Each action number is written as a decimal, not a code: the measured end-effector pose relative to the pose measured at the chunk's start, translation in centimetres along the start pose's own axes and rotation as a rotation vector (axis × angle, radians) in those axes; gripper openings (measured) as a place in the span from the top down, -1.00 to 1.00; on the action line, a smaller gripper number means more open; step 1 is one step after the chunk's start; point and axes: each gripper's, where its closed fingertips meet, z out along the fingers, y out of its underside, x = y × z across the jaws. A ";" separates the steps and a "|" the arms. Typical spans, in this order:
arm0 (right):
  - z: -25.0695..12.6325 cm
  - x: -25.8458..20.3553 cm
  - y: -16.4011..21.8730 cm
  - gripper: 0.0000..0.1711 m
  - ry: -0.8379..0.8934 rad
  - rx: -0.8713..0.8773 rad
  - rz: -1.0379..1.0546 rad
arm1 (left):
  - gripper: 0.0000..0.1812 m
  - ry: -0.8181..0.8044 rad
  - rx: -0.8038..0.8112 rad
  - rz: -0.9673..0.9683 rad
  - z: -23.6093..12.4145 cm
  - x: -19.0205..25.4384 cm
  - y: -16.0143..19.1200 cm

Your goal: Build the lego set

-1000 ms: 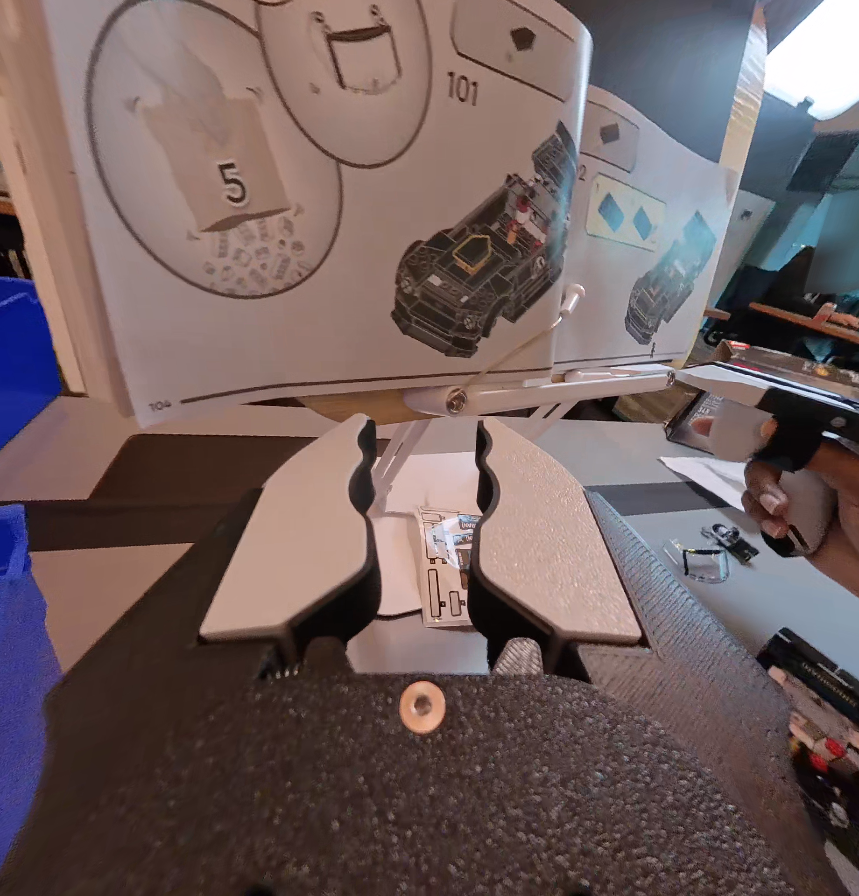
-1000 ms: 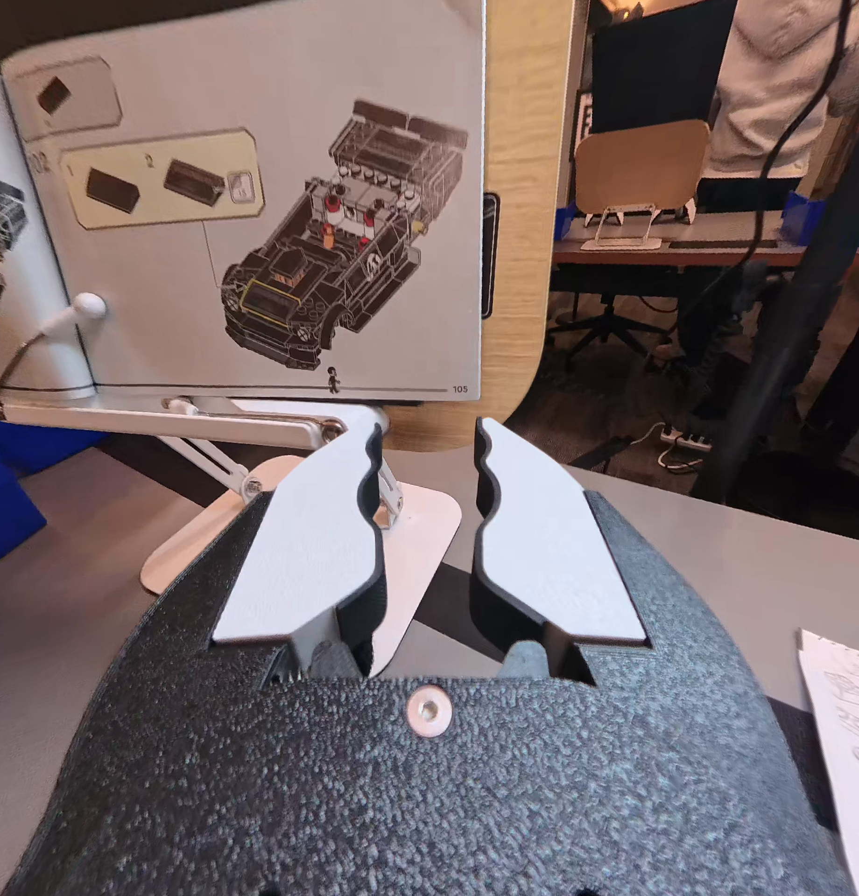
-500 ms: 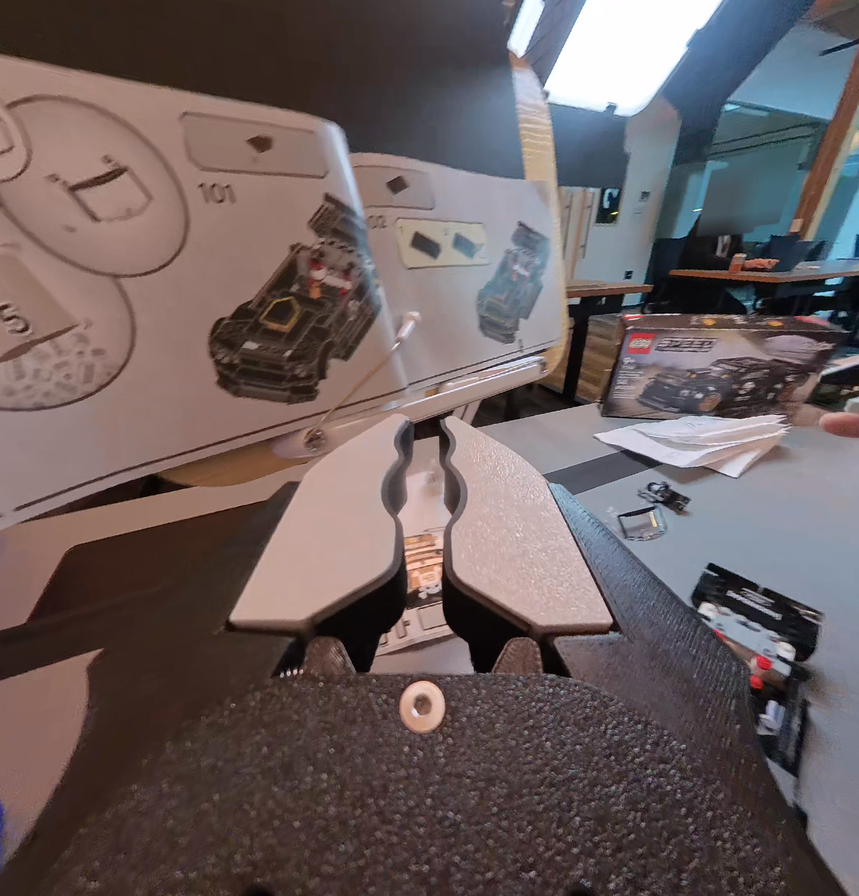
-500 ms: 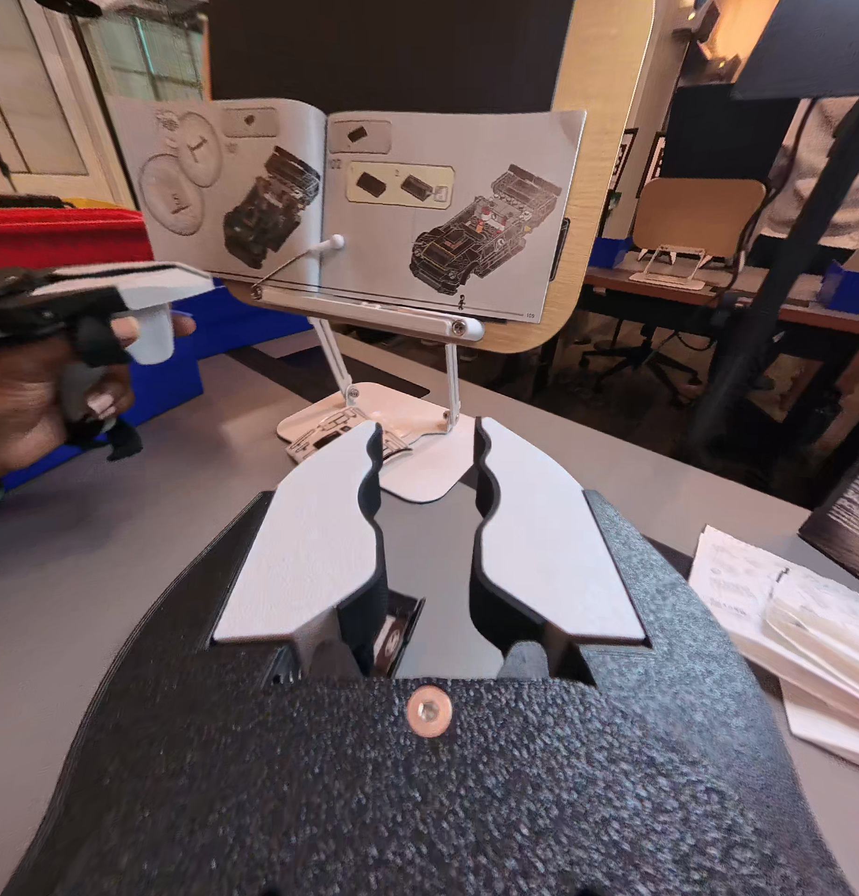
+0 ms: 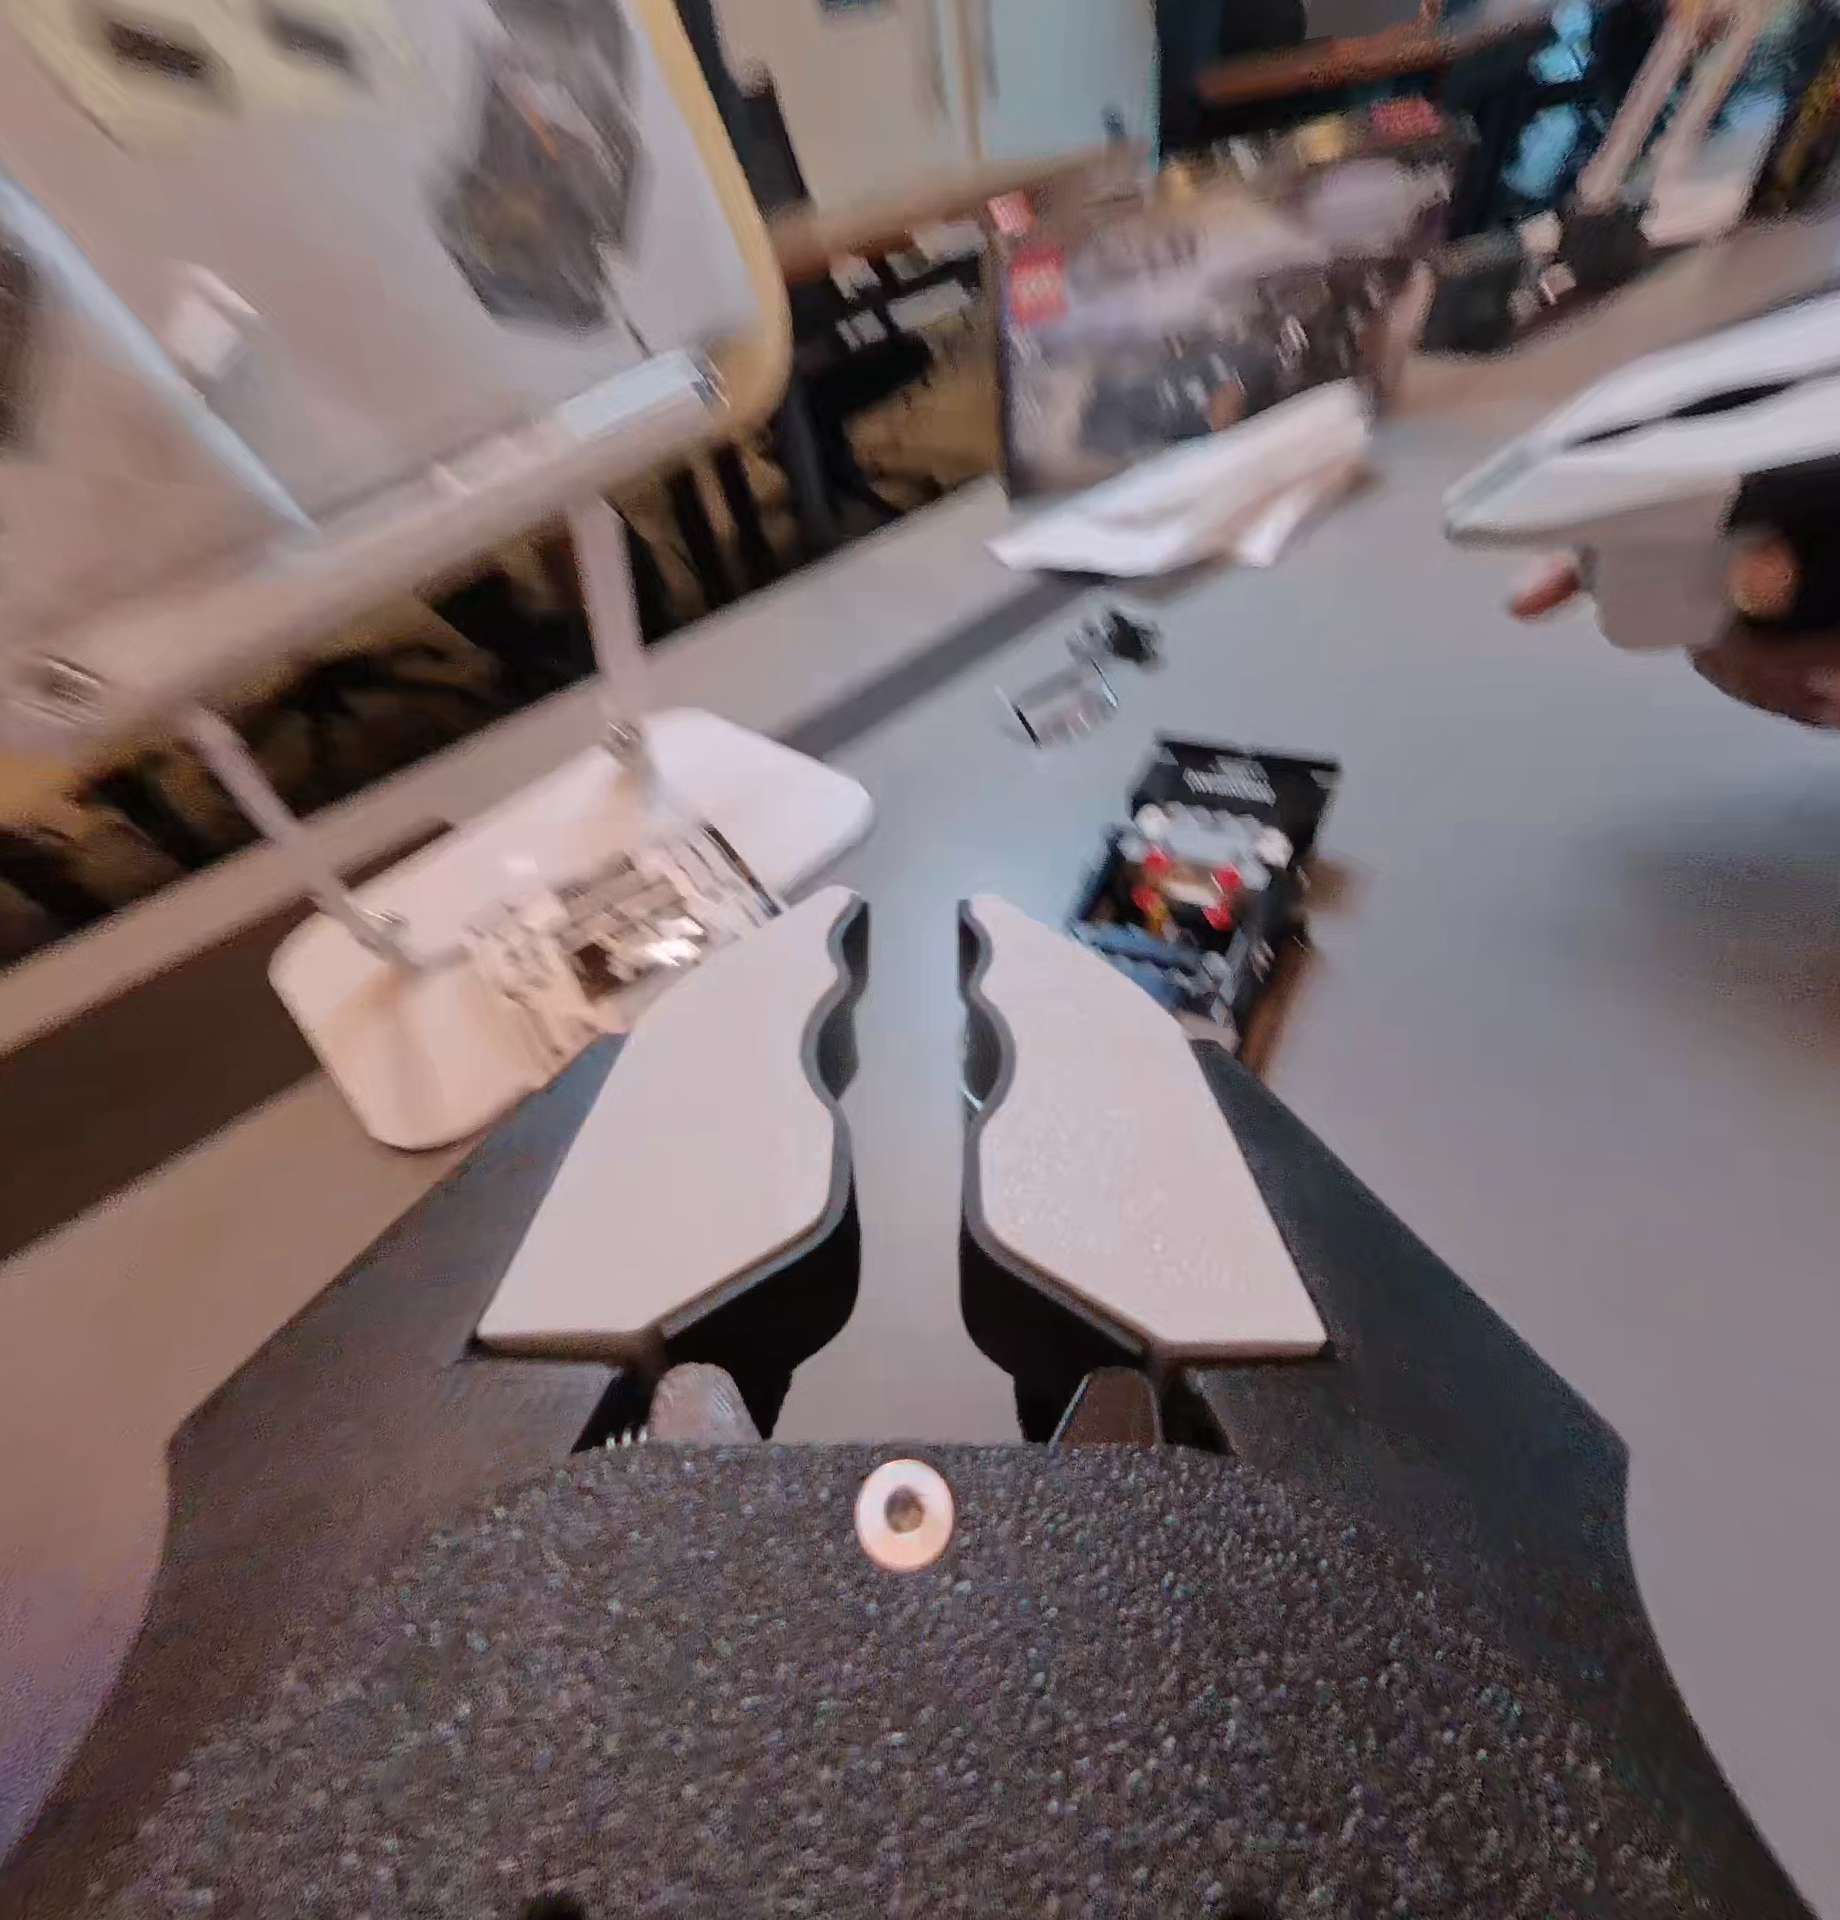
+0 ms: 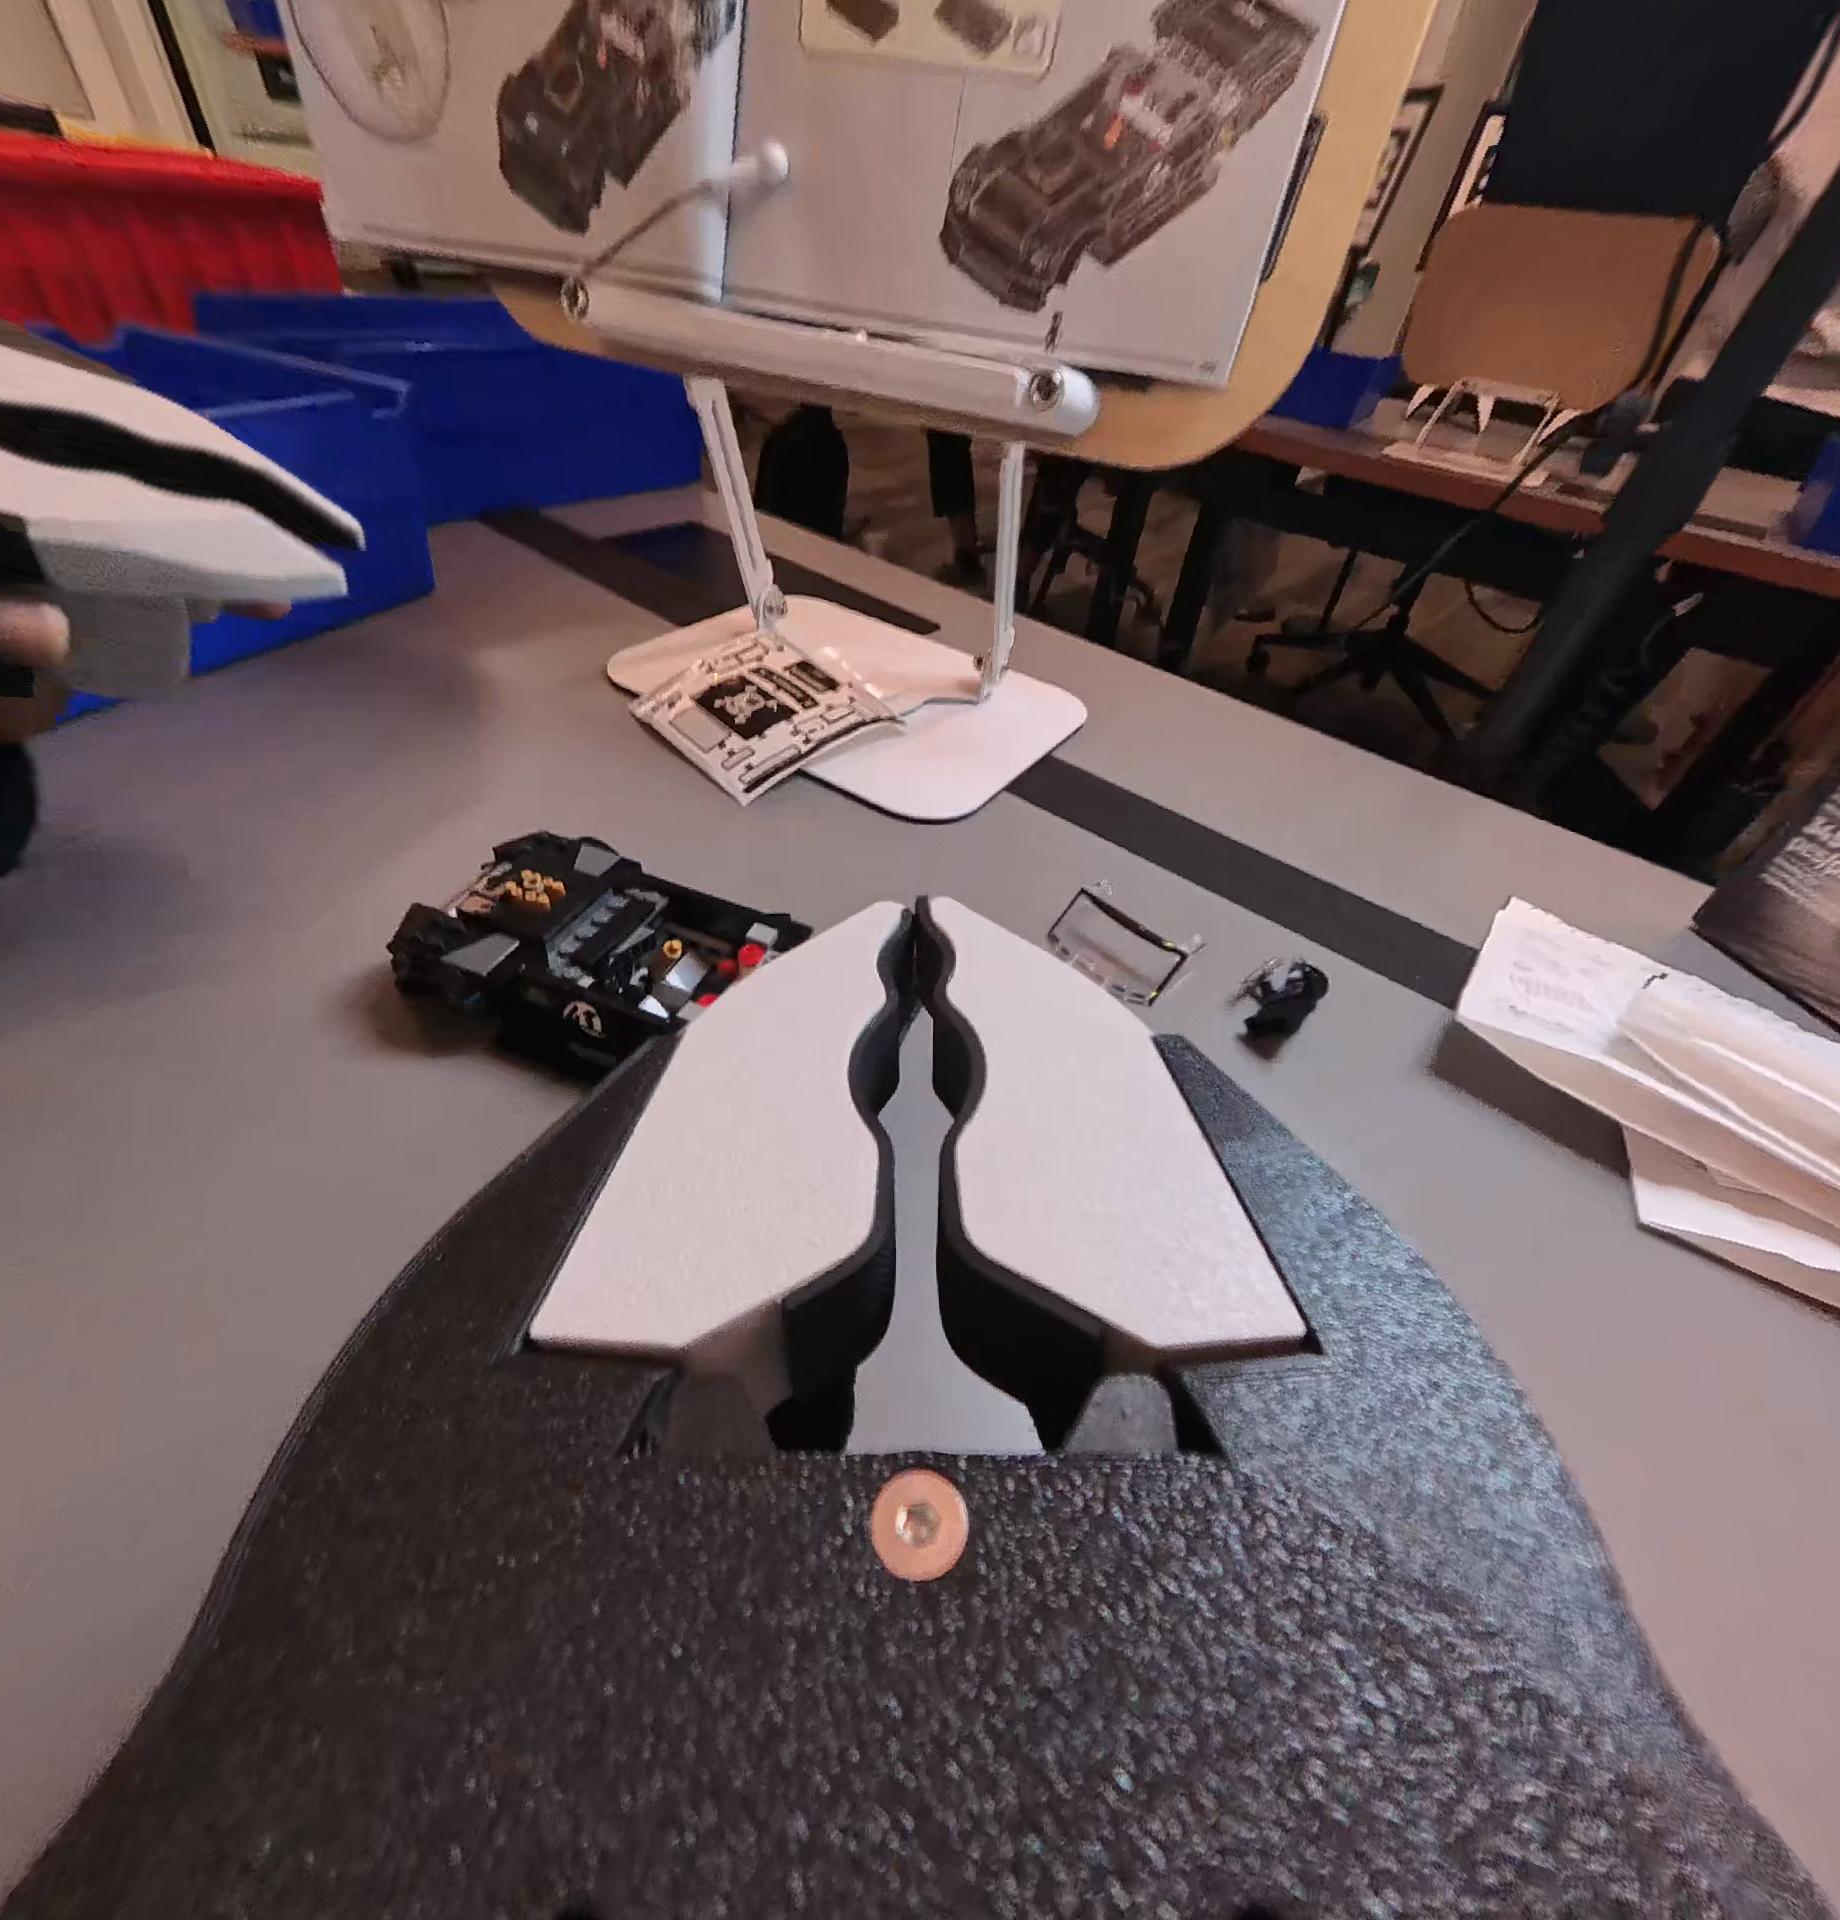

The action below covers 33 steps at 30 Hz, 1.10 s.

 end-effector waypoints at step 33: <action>1.3 -0.7 3.1 0.65 -0.062 -0.130 -0.012 | 0.01 0.419 -0.394 0.155 6.9 7.1 8.0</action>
